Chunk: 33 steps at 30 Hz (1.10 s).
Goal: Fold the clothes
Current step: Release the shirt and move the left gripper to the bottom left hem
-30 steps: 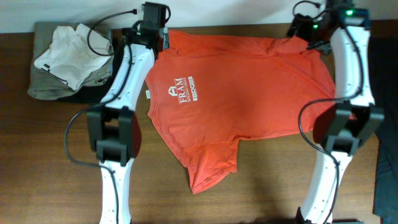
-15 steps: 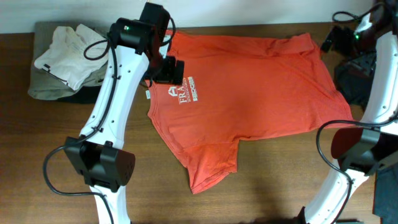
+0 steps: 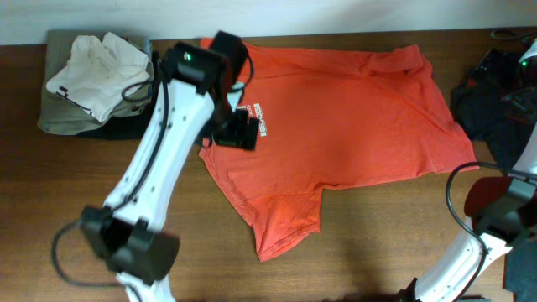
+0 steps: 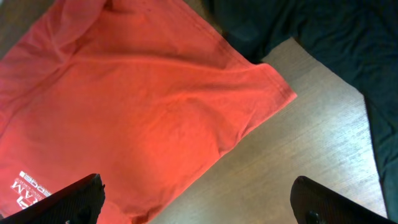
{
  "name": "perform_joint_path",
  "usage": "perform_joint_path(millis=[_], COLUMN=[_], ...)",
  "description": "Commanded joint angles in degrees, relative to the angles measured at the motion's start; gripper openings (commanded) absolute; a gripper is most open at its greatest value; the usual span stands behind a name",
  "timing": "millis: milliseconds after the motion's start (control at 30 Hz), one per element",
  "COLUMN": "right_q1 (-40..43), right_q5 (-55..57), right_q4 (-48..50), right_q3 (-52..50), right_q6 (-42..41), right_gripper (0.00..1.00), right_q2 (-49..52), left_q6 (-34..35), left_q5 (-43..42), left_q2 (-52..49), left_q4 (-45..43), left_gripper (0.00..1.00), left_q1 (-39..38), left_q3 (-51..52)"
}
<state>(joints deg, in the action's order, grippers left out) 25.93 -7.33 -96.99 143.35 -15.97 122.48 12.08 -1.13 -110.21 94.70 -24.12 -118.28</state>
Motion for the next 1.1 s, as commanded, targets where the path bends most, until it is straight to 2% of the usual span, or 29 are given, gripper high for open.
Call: perform_joint_path(millis=[0,167,367,533,633,933,1067], right_q1=[-0.02,0.02,0.02,0.02,0.02,-0.04,-0.04], right_q5=[0.59,5.25,5.68,5.66,5.66,5.46,5.46], right_q4=[-0.35,-0.33,3.28,7.39,9.35,11.47,12.0], right_q3=[-3.45,-10.03,-20.15,-26.38,-28.55,-28.72,-28.72], right_q6=[0.74,0.28,0.28,-0.7,-1.03,-1.01,-1.03], right_gripper=[0.99,0.99,0.99,0.99,0.99,0.99,0.99], right_q2=[-7.5,-11.93,-11.52,-11.52,-11.52,-11.52,-11.52], left_q6=[3.41,9.79,15.43,17.99,18.27,13.53,13.55], left_q5=[-2.6,-9.09,-13.51,-11.19,-10.56,-9.49,-8.79], left_q2=[11.91,21.18,21.77,21.73,21.24,10.91,9.05], left_q4=[-4.96,-16.79,-32.24,-39.17,-40.26,-42.32,-43.47], left_gripper=[0.99,0.99,0.99,0.99,0.92,0.92,0.92], left_q1=[-2.47,-6.97,-11.39,-11.34,-11.34,-14.03,-14.97], left_q3=[13.14,35.28,57.18,61.7,62.2,62.18,62.18])
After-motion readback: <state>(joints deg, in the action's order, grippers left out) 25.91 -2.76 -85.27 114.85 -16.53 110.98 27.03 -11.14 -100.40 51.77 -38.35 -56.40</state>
